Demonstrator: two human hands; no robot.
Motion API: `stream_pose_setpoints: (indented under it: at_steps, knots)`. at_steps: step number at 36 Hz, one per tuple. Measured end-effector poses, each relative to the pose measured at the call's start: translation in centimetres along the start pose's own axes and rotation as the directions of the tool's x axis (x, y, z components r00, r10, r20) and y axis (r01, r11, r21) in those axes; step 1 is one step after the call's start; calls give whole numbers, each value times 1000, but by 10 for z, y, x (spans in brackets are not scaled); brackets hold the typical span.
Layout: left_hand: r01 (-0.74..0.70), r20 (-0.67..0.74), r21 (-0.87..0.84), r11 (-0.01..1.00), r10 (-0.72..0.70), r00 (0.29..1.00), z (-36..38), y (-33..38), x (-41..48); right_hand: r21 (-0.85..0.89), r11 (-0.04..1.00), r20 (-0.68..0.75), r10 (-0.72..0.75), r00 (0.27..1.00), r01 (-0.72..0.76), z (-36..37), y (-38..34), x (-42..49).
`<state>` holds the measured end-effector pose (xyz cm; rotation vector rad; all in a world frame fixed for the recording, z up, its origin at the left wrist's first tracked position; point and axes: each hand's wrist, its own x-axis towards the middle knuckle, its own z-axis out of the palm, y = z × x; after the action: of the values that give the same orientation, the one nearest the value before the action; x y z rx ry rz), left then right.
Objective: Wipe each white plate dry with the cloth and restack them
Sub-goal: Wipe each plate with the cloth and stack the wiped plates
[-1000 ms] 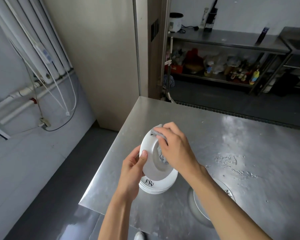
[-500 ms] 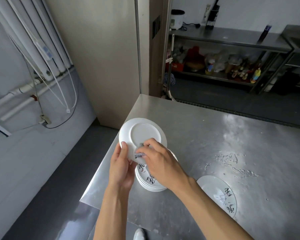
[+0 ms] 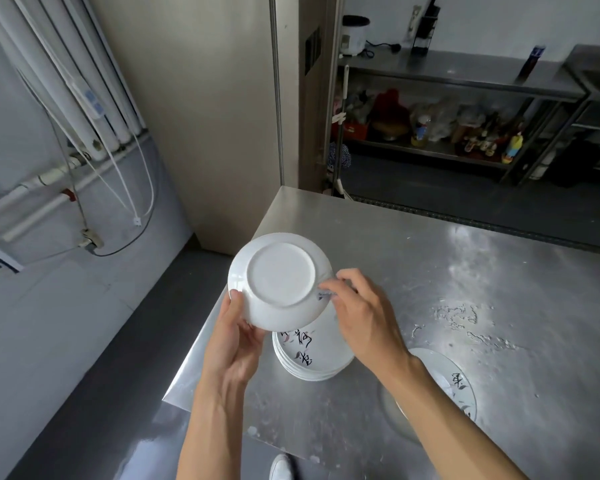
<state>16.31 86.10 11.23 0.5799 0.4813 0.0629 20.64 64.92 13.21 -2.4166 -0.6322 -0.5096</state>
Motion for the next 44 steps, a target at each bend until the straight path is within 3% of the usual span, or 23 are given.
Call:
stream_pose_setpoints:
  at_steps: [7, 10, 15, 22, 30, 38, 44]
  knots:
    - [46, 136, 270, 962, -85, 987, 1, -10, -12, -53, 996, -54, 70, 996, -73, -15, 8, 24]
    - [40, 182, 390, 920, -120, 976, 7, -17, -19, -77, 997, -68, 23, 997, -28, -15, 5, 33]
    - [12, 220, 450, 893, -124, 968, 19, -26, -24, -90, 994, -39, -64, 997, 61, -8, -11, 41]
    - [-35, 221, 391, 920, -57, 974, 27, -28, -20, -77, 965, 54, -245, 968, 249, 13, -38, 31]
    - [0, 163, 258, 966, -44, 986, 21, -29, -16, -126, 962, 113, -229, 967, 242, 20, -48, 28]
    - [-32, 117, 63, 997, 24, 993, 15, -15, -6, -78, 940, 131, -321, 938, 333, 23, -40, 11]
    - [-6, 19, 66, 998, 4, 1000, 11, -12, -3, -28, 960, 95, -274, 957, 278, 19, -21, 1]
